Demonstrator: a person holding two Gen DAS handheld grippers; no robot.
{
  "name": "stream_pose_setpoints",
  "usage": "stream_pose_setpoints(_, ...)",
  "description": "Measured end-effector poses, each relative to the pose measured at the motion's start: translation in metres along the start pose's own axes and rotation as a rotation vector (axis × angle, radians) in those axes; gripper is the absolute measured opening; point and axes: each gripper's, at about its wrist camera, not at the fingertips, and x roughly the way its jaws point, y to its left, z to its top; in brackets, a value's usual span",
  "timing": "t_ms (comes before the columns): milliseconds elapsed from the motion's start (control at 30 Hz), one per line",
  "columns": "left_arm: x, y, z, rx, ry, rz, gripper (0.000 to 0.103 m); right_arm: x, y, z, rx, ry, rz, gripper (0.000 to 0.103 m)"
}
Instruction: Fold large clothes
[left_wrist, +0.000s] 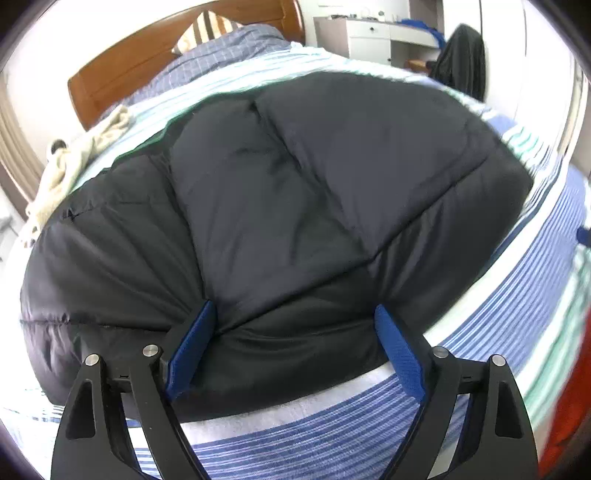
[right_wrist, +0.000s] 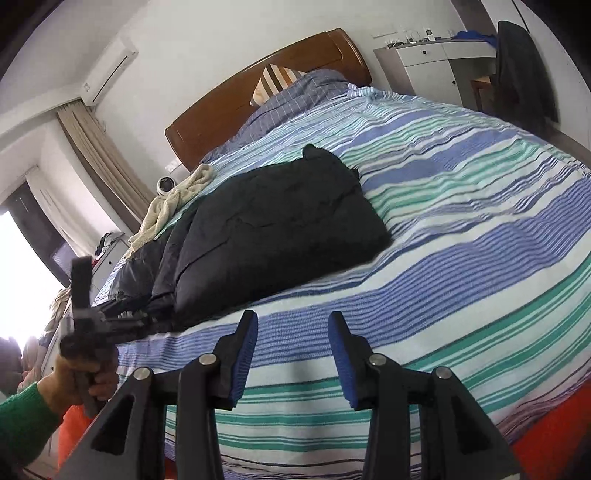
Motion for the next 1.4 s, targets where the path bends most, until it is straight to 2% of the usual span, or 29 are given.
stream_pose_setpoints(67, -0.005, -0.002, 0.004, -0.007, 0.007, 0.001, 0.089, 0.007, -0.001, 0.001, 0.018, 0.024, 0.004, 0.041)
stream_pose_setpoints(167, -0.020, 0.006, 0.010, -0.060, 0.005, -0.061, 0.088, 0.005, -0.009, 0.006, 0.074, 0.013, 0.028, 0.041)
stream_pose_setpoints(200, -0.031, 0.015, 0.015, -0.118, -0.018, -0.109, 0.088, 0.005, -0.016, 0.010, 0.113, 0.007, 0.033, 0.041)
stream_pose_setpoints(267, -0.042, 0.032, 0.026, -0.211, -0.054, -0.157, 0.088, 0.005, -0.028, 0.017, 0.173, -0.004, 0.041, 0.050)
stream_pose_setpoints(333, -0.046, 0.045, 0.039, -0.266, -0.078, -0.142, 0.088, 0.008, -0.039, 0.034, 0.209, -0.017, 0.055, 0.053)
stream_pose_setpoints(400, -0.040, 0.058, 0.057, -0.306, -0.089, -0.096, 0.088, 0.012, -0.048, 0.055, 0.239, -0.037, 0.069, 0.053)
stream_pose_setpoints(467, -0.026, 0.061, 0.071, -0.312, -0.079, -0.074, 0.087, 0.023, -0.060, 0.082, 0.280, -0.060, 0.111, 0.062)
stream_pose_setpoints(567, 0.005, 0.049, 0.085, -0.260, -0.027, -0.053, 0.087, 0.054, -0.076, 0.110, 0.336, -0.022, 0.139, 0.063)
stream_pose_setpoints(633, 0.027, 0.037, 0.080, -0.226, 0.029, -0.050, 0.087, 0.081, -0.085, 0.126, 0.362, 0.017, 0.175, 0.064)
stream_pose_setpoints(733, 0.039, 0.033, 0.063, -0.227, 0.004, -0.048, 0.090, 0.124, -0.098, 0.144, 0.395, 0.100, 0.214, 0.064)
stream_pose_setpoints(767, 0.041, 0.033, 0.060, -0.227, 0.002, -0.051, 0.090, 0.134, -0.101, 0.144, 0.403, 0.133, 0.228, 0.064)
stream_pose_setpoints(833, 0.041, 0.034, 0.058, -0.228, 0.010, -0.054, 0.090, 0.168, -0.103, 0.142, 0.408, 0.252, 0.266, 0.064)
stream_pose_setpoints(933, 0.041, 0.037, 0.060, -0.226, 0.018, -0.063, 0.090, 0.182, -0.099, 0.142, 0.352, 0.272, 0.267, 0.063)
stream_pose_setpoints(1000, 0.039, 0.037, 0.059, -0.223, 0.016, -0.063, 0.090, 0.184, -0.101, 0.140, 0.377, 0.264, 0.280, 0.063)
stream_pose_setpoints(1033, 0.039, 0.036, 0.058, -0.220, 0.012, -0.060, 0.090, 0.183, -0.099, 0.139, 0.371, 0.261, 0.280, 0.062)
stream_pose_setpoints(1067, 0.036, 0.037, 0.056, -0.217, 0.010, -0.054, 0.090, 0.182, -0.096, 0.138, 0.368, 0.264, 0.298, 0.050)
stream_pose_setpoints(1167, 0.039, 0.038, 0.056, -0.214, 0.011, -0.053, 0.090, 0.164, -0.089, 0.137, 0.400, 0.211, 0.342, 0.026)
stream_pose_setpoints(1300, 0.038, 0.045, 0.061, -0.221, 0.038, -0.074, 0.090, 0.126, -0.052, 0.151, 0.346, 0.116, 0.390, 0.024)
stream_pose_setpoints(1333, 0.036, 0.048, 0.065, -0.232, 0.062, -0.083, 0.088, 0.117, -0.036, 0.157, 0.307, 0.094, 0.394, 0.024)
stream_pose_setpoints(1400, 0.023, 0.063, 0.074, -0.273, 0.109, -0.120, 0.077, 0.098, -0.002, 0.167, 0.214, 0.058, 0.391, 0.024)
